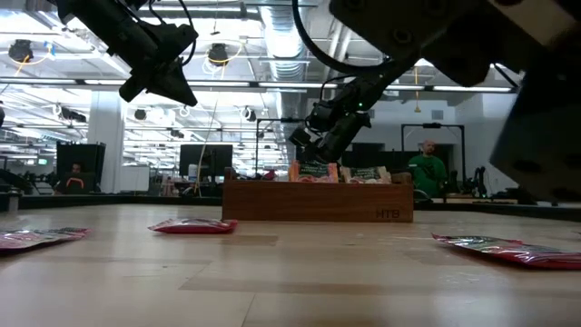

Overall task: Pick & Place Tea
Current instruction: Put the red tea bag into the left section of the wooden organizer

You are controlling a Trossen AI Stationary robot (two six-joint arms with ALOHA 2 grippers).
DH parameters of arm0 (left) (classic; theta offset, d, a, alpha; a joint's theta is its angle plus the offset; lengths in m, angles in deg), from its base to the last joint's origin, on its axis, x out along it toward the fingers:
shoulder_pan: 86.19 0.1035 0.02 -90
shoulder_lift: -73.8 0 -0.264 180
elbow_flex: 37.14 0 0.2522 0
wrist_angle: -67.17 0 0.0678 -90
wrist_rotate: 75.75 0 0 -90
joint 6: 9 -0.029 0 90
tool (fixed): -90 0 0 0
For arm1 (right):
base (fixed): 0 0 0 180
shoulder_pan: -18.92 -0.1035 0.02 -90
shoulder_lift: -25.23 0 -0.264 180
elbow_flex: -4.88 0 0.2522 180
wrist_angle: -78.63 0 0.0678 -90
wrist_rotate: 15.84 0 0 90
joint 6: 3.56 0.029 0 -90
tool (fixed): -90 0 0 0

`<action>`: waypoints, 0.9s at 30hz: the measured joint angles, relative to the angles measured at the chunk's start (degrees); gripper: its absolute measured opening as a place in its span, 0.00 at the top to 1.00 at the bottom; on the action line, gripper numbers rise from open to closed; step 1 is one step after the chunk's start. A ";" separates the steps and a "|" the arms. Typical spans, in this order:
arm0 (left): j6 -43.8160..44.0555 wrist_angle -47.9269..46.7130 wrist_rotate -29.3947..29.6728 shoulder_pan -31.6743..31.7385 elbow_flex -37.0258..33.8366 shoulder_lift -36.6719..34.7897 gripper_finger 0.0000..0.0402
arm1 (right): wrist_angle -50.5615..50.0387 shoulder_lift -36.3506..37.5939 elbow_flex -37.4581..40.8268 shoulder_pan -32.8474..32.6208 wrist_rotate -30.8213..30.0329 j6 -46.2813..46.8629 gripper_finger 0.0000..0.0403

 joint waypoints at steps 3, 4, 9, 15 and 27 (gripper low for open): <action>0.00 0.00 0.00 0.00 0.00 0.00 1.00 | 0.78 0.00 0.00 0.00 0.29 -0.06 0.77; 0.00 0.00 0.00 0.00 0.00 0.00 1.00 | 1.17 0.00 0.00 0.00 0.66 -0.20 0.80; -0.02 0.00 0.00 0.00 0.00 0.00 1.00 | 2.79 0.00 -1.72 0.02 3.52 -3.75 0.96; -0.40 0.00 0.00 0.00 0.00 0.00 1.00 | 0.44 0.09 -7.24 0.15 2.34 -17.63 0.98; -1.14 0.00 -0.07 0.00 0.02 0.00 1.00 | -13.07 0.09 -10.01 -0.15 -9.71 -54.76 1.00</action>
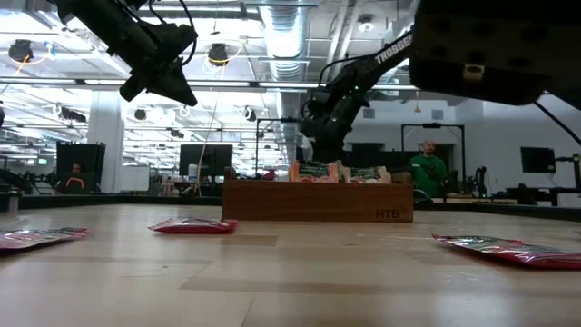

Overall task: Pick & Place Tea
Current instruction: Put the red tea bag into the left section of the wooden organizer

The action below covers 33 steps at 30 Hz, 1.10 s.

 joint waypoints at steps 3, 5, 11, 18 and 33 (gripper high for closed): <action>0.00 0.00 -0.03 0.00 0.00 0.00 1.00 | -0.60 0.00 0.00 -0.79 -0.73 -6.49 1.00; 0.00 0.00 -0.07 0.00 0.00 0.00 1.00 | -0.34 0.00 0.00 -1.39 -0.61 -9.97 1.00; 0.08 0.00 -0.13 0.00 0.00 0.00 1.00 | -0.81 -1.72 -0.20 -2.55 -2.15 -16.04 1.00; 0.45 -0.09 -0.59 0.00 0.02 -0.02 1.00 | -8.66 -7.69 -6.88 -0.96 -2.99 -17.89 1.00; 2.43 -0.74 -1.46 -0.03 0.02 -0.02 1.00 | -18.88 -16.32 -18.93 -2.83 -3.76 -18.83 1.00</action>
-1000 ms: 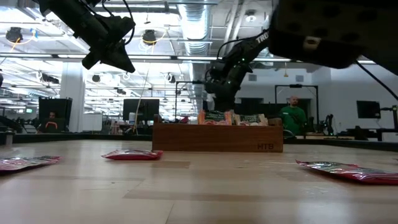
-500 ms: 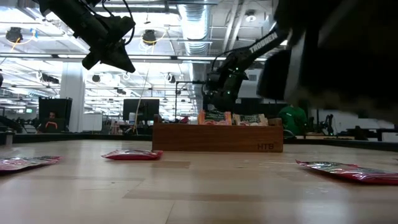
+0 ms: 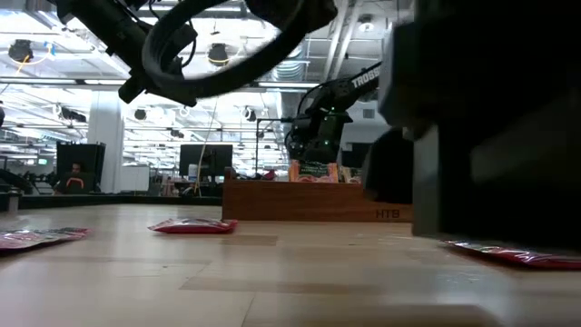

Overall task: Pick & Place Tea
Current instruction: Put the red tea bag into the left section of the wooden organizer

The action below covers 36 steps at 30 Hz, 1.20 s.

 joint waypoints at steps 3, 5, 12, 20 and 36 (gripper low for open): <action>0.00 0.00 0.00 0.00 0.01 0.00 1.00 | -0.32 -0.29 0.00 -0.14 -0.55 0.01 1.00; 0.02 0.00 0.00 0.01 0.00 0.00 1.00 | -0.99 -0.27 0.00 -0.08 -0.64 0.01 1.00; 0.02 0.02 0.00 -0.02 0.02 0.00 1.00 | -4.63 -0.25 0.00 0.54 -3.34 0.03 1.00; 0.03 0.02 0.00 -0.02 0.02 0.00 1.00 | -9.40 -0.25 0.02 1.75 -3.91 0.05 1.00; -0.30 0.04 -0.22 -0.02 0.00 0.00 1.00 | -19.51 2.32 0.16 5.92 -4.08 7.74 1.00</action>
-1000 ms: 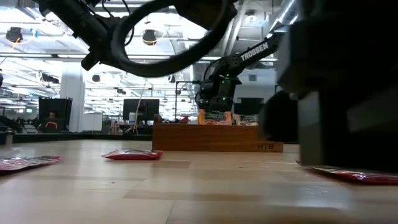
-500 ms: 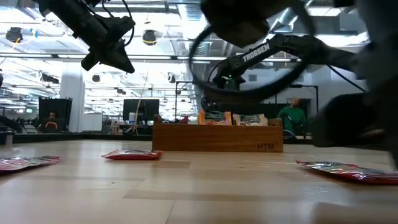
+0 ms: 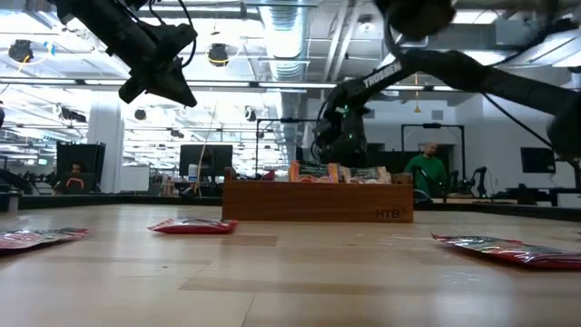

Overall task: Pick & Place Tea
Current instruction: Put the red tea bag into the left section of the wooden organizer

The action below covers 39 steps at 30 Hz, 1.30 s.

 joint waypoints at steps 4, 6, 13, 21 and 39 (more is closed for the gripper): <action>-0.15 0.03 0.02 0.00 0.01 0.00 1.00 | 2.19 2.00 -0.09 0.84 0.08 2.78 1.00; -0.22 0.07 0.02 0.00 0.00 0.00 1.00 | 3.74 2.02 -0.08 1.33 0.38 4.49 1.00; -0.77 0.09 0.02 0.00 0.00 0.00 1.00 | 4.66 1.86 0.94 2.62 2.05 6.87 0.88; -0.77 0.09 0.02 0.00 0.00 0.00 1.00 | 5.29 1.82 0.95 2.63 1.93 8.90 0.60; -0.77 0.02 0.00 0.00 0.00 0.02 1.00 | 5.69 -1.84 0.97 3.80 0.96 11.95 0.54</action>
